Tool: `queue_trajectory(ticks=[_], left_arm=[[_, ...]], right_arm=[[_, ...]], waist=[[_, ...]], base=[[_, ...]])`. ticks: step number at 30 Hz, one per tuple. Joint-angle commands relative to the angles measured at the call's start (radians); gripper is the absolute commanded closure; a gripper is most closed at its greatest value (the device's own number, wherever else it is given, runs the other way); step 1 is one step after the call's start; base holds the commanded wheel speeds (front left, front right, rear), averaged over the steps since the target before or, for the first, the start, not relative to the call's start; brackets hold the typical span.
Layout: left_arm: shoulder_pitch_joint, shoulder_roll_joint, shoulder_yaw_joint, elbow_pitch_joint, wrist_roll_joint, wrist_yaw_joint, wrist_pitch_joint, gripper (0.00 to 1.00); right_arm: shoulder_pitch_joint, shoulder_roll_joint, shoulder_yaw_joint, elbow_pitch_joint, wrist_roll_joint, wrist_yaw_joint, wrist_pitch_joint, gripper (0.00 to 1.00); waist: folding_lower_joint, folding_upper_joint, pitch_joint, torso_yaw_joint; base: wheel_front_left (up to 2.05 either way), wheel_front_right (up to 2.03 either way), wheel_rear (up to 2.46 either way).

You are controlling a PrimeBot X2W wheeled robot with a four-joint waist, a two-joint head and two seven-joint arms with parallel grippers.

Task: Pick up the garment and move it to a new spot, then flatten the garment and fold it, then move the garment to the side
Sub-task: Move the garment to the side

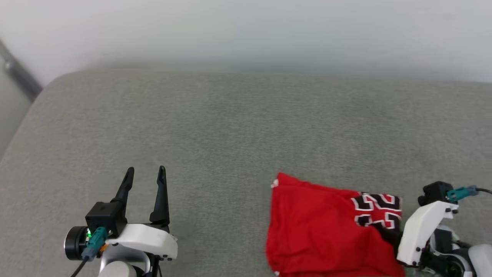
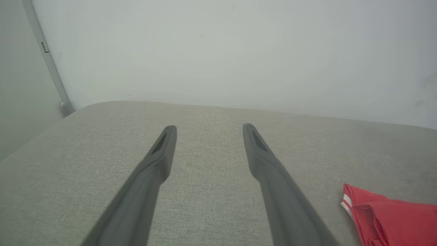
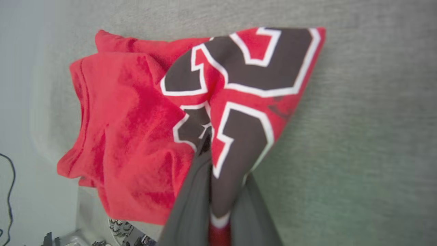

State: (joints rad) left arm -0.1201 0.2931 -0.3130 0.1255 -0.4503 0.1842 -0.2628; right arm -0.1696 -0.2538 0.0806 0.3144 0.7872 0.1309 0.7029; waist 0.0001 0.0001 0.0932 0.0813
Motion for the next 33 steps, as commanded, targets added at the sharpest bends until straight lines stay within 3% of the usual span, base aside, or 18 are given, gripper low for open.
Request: queue_trajectory(ticks=[1,8,17,23,33], left_arm=[[0.004,-0.002,-0.002,-0.005,0.009,-0.005,-0.002,0.0],[-0.016,0.001,-0.004,-0.033,0.03,-0.018,-0.002,0.0],[-0.103,0.014,-0.025,-0.05,0.053,-0.044,0.01,0.0],[-0.202,0.036,-0.051,-0.081,0.09,-0.063,0.046,0.0],[-0.338,0.067,-0.082,-0.174,0.145,-0.083,0.109,0.0]], right_arm=[[-0.011,-0.018,0.008,0.006,-0.018,0.0,-0.011,1.0],[-0.088,-0.116,0.068,0.049,-0.144,-0.001,-0.068,1.0],[-0.246,-0.177,0.119,0.168,-0.173,-0.001,-0.146,1.0],[-0.37,-0.218,0.106,0.269,-0.196,-0.001,-0.267,1.0],[-0.603,-0.315,0.018,0.458,-0.319,-0.001,-0.482,1.0]], waist=[[-0.0001,-0.0001,-0.006,-0.043],[-0.0001,-0.0001,0.029,-0.202],[-0.0001,-0.0001,0.147,-0.384],[-0.0001,-0.0001,0.264,-0.403],[-0.0001,-0.0001,0.456,-0.359]], base=[[0.0,0.0,0.0],[0.0,0.0,0.0],[0.0,0.0,0.0],[0.0,0.0,0.0],[0.0,0.0,0.0]])
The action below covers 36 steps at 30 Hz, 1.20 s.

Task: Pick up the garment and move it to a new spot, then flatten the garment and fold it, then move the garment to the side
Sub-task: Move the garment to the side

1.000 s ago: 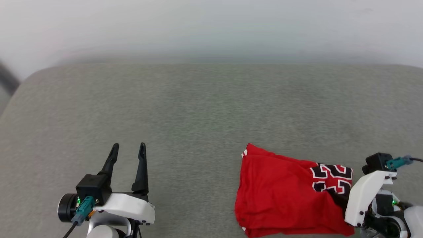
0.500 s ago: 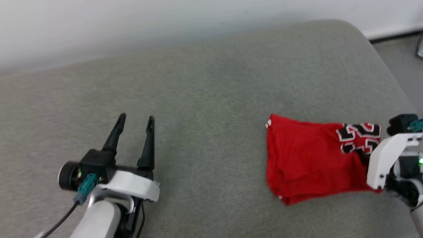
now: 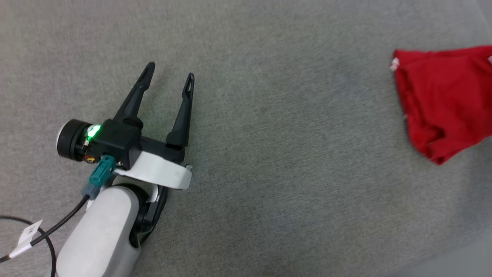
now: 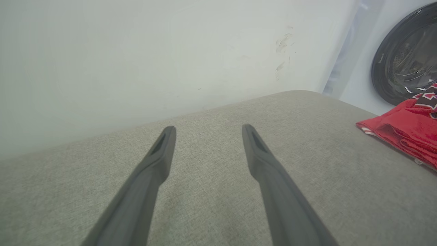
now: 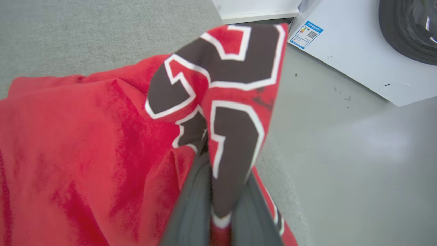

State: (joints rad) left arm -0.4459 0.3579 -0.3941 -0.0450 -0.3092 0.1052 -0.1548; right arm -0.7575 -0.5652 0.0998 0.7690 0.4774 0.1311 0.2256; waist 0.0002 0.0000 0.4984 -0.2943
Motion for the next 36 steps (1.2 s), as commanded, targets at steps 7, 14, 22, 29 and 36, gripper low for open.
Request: queue_trajectory(ticks=[7,14,22,29,36], left_arm=[[-0.055,0.007,-0.02,-0.037,0.025,-0.003,0.026,0.0],[-0.054,0.011,-0.023,-0.026,0.022,0.0,0.028,0.0],[0.013,0.0,-0.011,0.023,-0.014,0.012,-0.011,0.0],[0.118,-0.022,0.014,0.078,-0.066,0.039,-0.059,0.0],[0.213,-0.046,0.039,0.116,-0.112,0.061,-0.085,0.0]], right_arm=[[-0.104,0.027,-0.054,0.123,-0.092,-0.001,-0.157,0.0],[-0.125,0.066,-0.103,0.26,-0.137,-0.001,-0.224,0.0],[-0.092,0.049,-0.169,0.345,-0.166,-0.001,-0.324,0.0],[0.036,0.08,-0.149,0.295,-0.159,-0.001,-0.409,0.0],[0.241,0.17,-0.1,0.151,-0.122,-0.001,-0.447,0.0]], waist=[[-0.0002,0.0,0.107,0.019],[-0.0002,0.0,0.097,0.01],[-0.0002,0.0,-0.016,-0.01],[-0.0002,0.0,-0.172,-0.005],[-0.0002,0.0,-0.285,0.034]], base=[[0.0,0.0,0.0],[0.0,0.0,0.0],[0.0,0.0,0.0],[0.0,0.0,0.0],[0.0,0.0,0.0]])
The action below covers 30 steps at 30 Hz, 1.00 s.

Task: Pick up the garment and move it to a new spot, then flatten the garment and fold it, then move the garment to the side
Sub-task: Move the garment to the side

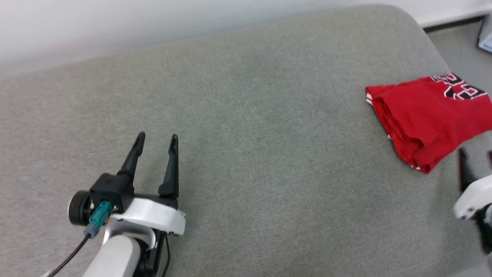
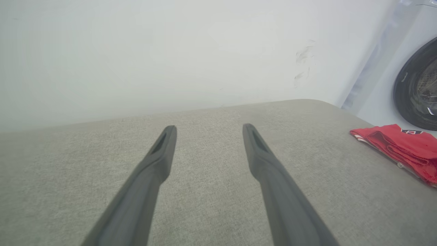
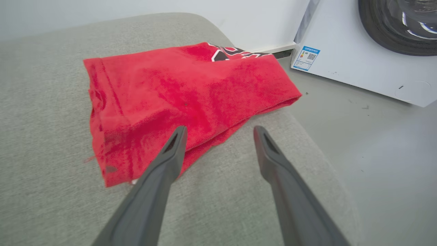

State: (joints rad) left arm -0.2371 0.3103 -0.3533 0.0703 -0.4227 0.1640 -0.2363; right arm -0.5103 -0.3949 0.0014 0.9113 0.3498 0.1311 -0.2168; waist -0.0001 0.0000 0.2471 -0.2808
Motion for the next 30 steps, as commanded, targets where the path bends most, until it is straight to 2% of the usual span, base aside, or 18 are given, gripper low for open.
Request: queue_trajectory(ticks=[1,12,20,25,30], left_arm=[[0.017,-0.001,0.003,0.004,-0.005,0.006,-0.006,0.0],[0.101,-0.031,0.05,0.052,-0.045,0.022,-0.024,0.0],[0.158,-0.013,0.071,0.094,-0.014,0.032,-0.029,0.0],[0.202,0.004,0.092,0.103,-0.01,0.035,-0.03,0.0],[0.229,0.012,0.091,0.109,-0.002,0.028,-0.03,0.0]], right_arm=[[0.024,0.016,0.007,-0.017,0.011,-0.001,-0.005,0.0],[0.28,0.161,0.082,-0.367,0.008,-0.001,0.011,0.0],[0.417,0.217,0.056,-0.635,-0.075,-0.001,0.068,0.0],[0.497,0.246,0.02,-0.768,-0.124,-0.001,0.114,0.0],[0.563,0.268,-0.012,-0.871,-0.145,-0.001,0.162,0.0]], waist=[[0.0001,0.0,-0.047,0.026],[0.0001,0.0,-0.155,0.153],[0.0001,0.0,-0.229,0.252],[0.0001,0.0,-0.262,0.28],[0.0001,0.0,-0.281,0.277]], base=[[0.0,0.0,0.0],[0.0,0.0,0.0],[0.0,0.0,0.0],[0.0,0.0,0.0],[0.0,0.0,0.0]])
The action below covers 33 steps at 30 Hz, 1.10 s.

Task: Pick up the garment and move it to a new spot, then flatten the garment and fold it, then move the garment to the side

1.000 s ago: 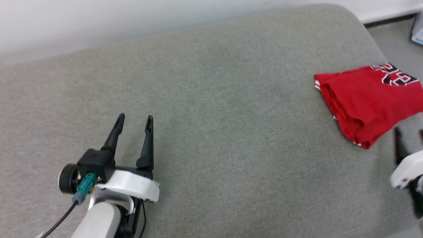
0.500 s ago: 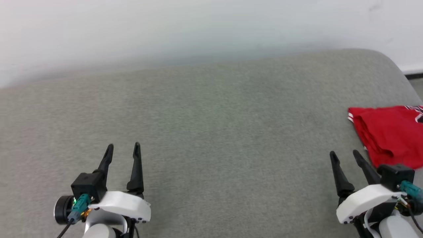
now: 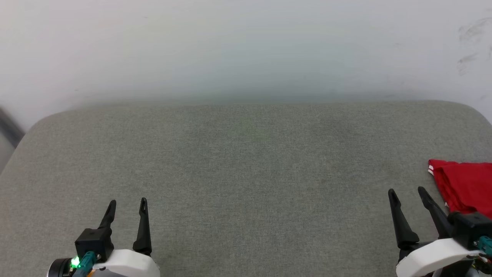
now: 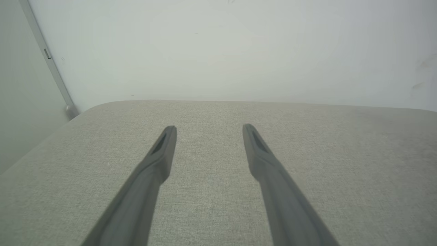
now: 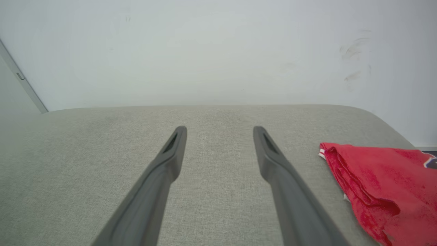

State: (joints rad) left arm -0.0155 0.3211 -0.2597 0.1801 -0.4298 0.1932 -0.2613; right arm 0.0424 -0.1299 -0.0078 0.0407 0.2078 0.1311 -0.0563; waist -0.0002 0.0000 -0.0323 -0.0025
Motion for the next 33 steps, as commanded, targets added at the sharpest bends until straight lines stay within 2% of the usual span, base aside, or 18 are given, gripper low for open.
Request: queue_trajectory(ticks=[1,12,27,28,33], left_arm=[[0.01,0.0,-0.006,0.002,0.006,-0.003,-0.005,0.0],[0.03,-0.011,-0.011,-0.001,0.013,-0.006,-0.005,0.0],[0.036,-0.016,-0.012,-0.005,0.017,0.006,-0.003,0.0],[0.028,-0.016,-0.013,-0.002,0.013,0.004,0.0,1.0],[0.032,-0.032,-0.005,0.012,-0.033,-0.008,0.016,1.0]], right_arm=[[0.021,0.006,-0.007,-0.016,-0.007,-0.001,0.007,0.0],[0.077,0.035,-0.029,-0.111,-0.024,-0.001,0.052,0.0],[0.069,0.043,-0.021,-0.1,-0.017,-0.001,0.052,0.0],[0.065,0.039,-0.02,-0.101,-0.016,0.0,0.056,1.0],[0.058,0.041,-0.021,-0.071,0.038,0.0,0.06,1.0]], waist=[[0.0002,0.0,-0.005,-0.004],[0.0002,0.0,-0.013,-0.007],[0.0002,0.0,-0.008,-0.011],[0.0003,0.0,-0.008,-0.011],[0.0003,0.0,-0.007,-0.011]], base=[[0.0,0.0,0.0],[0.0,0.0,0.0],[0.0,0.0,0.0],[0.0,0.0,0.0],[0.0,0.0,0.0]])
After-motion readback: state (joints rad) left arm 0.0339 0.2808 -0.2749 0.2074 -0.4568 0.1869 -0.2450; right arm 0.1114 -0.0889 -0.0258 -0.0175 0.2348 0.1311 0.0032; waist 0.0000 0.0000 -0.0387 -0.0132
